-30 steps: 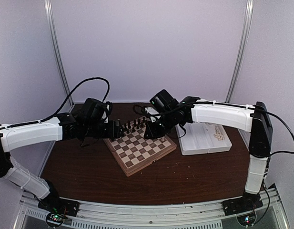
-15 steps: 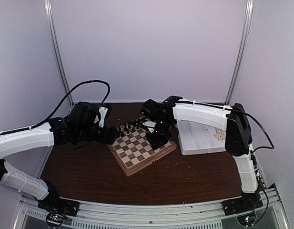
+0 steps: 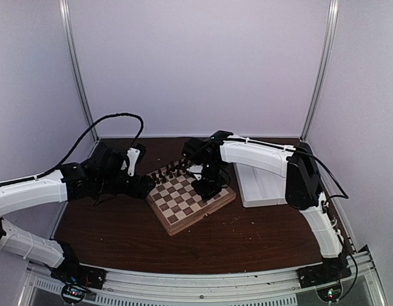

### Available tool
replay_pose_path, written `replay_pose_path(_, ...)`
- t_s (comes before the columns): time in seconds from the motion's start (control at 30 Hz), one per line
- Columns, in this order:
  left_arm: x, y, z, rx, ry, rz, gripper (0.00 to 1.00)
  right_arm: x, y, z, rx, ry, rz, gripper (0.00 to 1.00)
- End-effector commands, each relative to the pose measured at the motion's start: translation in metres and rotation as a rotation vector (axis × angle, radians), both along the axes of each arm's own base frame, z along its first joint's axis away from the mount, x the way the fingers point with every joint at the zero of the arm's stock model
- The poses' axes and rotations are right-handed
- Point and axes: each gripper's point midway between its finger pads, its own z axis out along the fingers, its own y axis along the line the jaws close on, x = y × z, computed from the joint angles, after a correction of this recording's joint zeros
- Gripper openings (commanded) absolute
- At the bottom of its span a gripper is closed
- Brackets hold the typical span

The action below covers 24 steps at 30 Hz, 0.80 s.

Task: Set up the chess pieces on the board
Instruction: Place the chess piece on the chessboard.

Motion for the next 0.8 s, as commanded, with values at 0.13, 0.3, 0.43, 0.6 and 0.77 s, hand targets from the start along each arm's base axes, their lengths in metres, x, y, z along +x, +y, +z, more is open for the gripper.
replay_pose_path(0.13,0.001,0.000,0.007,-0.006,-0.047,-0.013,0.73,0.009,-0.001,0.014,0.006,-0.057,0.001,0.40)
replay_pose_path(0.3,0.001,-0.003,0.005,0.001,-0.038,-0.029,0.79,0.013,0.004,0.030,0.057,-0.092,-0.005,0.44)
replay_pose_path(0.43,-0.001,-0.015,0.006,-0.011,-0.019,-0.089,0.82,0.018,0.002,0.055,0.103,-0.161,-0.018,0.43)
replay_pose_path(0.6,-0.001,-0.034,-0.001,-0.007,0.038,-0.158,0.83,0.027,-0.006,0.108,0.246,-0.310,-0.052,0.44)
replay_pose_path(0.77,0.003,-0.060,-0.010,0.021,0.103,-0.205,0.82,0.033,-0.043,0.143,0.311,-0.415,-0.151,0.44)
